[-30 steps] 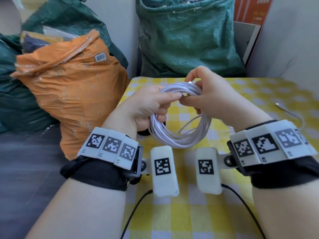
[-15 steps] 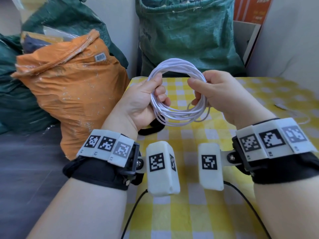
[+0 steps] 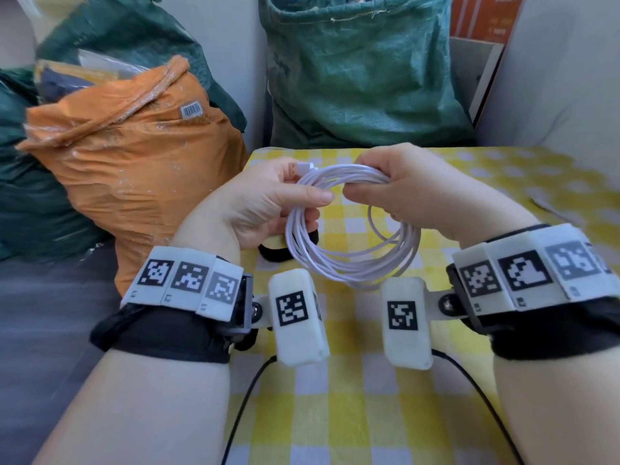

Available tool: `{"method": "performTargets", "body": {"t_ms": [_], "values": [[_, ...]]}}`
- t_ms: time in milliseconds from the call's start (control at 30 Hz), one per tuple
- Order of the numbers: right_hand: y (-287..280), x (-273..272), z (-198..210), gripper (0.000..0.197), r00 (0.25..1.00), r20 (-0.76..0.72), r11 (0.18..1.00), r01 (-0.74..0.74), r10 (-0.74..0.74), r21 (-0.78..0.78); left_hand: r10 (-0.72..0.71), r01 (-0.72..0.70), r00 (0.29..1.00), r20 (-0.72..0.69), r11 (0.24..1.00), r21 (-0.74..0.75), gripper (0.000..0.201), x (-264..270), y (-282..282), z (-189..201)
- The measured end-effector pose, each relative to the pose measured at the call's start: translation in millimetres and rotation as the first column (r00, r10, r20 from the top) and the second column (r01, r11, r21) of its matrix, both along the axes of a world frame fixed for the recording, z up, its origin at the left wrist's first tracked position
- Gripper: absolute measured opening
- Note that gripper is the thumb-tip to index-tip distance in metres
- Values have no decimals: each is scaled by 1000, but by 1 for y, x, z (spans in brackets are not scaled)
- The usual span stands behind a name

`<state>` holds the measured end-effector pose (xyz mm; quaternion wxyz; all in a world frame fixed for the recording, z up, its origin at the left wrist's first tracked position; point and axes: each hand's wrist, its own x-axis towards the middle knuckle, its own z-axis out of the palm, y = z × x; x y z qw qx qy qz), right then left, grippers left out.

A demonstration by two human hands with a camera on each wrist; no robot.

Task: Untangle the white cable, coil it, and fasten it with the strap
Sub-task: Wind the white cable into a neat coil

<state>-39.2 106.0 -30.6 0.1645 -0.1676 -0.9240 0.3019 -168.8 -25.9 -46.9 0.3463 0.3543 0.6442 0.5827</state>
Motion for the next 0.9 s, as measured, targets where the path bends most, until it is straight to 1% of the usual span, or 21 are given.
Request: {"method": "performTargets", "body": {"t_ms": [100, 133, 167, 233, 267, 333, 400, 433, 467, 500, 567, 600, 667, 767, 833, 900], "values": [[-1, 0, 0, 21, 999, 47, 998, -7, 4, 62, 15, -15, 1000, 20, 1000, -12, 53, -1, -1, -1], [-2, 0, 0, 22, 998, 63, 997, -15, 10, 77, 9, -9, 1000, 8, 1000, -29, 54, -1, 0, -1], [-2, 0, 0, 23, 997, 73, 996, -22, 16, 85, -10, 9, 1000, -15, 998, -56, 49, 0, 0, -1], [-3, -1, 0, 23, 997, 73, 995, -30, 23, 92, -50, 36, 994, -99, 990, -137, 30, 2, 1, 0], [-4, -1, 1, 22, 998, 64, 995, -28, 22, 96, -59, 29, 986, -158, 982, -185, 25, 2, 1, 1], [-5, -2, 2, 16, 999, 39, 994, -21, 17, 103, -87, 3, 951, -296, 962, -274, 22, 2, 2, 1], [-7, -4, 2, 14, 1000, 16, 993, -13, 11, 114, -122, 3, 915, -386, 956, -293, 12, 5, 4, 2], [-7, -5, 1, 16, 1000, -4, 994, -11, 12, 112, -125, 17, 914, -387, 963, -270, 6, 6, 5, 3], [-7, -6, 1, 17, 999, -34, 995, -7, 10, 100, -124, 40, 925, -360, 972, -232, 5, 7, 6, 2], [-7, -6, 1, 18, 997, -71, 997, 0, 5, 80, -123, 66, 941, -314, 980, -187, 10, 7, 7, 1], [-5, -6, 0, 18, 990, -143, 1000, 17, -16, 9, -113, 95, 975, -192, 990, -99, 14, 8, 6, -1], [-3, -6, 0, 19, 984, -176, 999, 22, -29, -43, -95, 89, 987, -128, 995, -53, 13, 8, 5, -1], [0, -5, -1, 19, 974, -219, 989, 35, -66, -142, -27, 27, 1000, -1, 999, 39, 12, 6, 5, -1], [5, -5, -3, 22, 965, -229, 962, 68, -131, -264, 79, -102, 983, 167, 986, 130, 19, 4, 10, -2], [7, -6, -5, 21, 956, -238, 939, 83, -169, -333, 114, -164, 958, 265, 971, 174, 22, 4, 13, -2], [8, -5, -6, 16, 955, -237, 912, 70, -178, -404, 126, -209, 929, 347, 954, 214, 23, 4, 16, -2]]}}
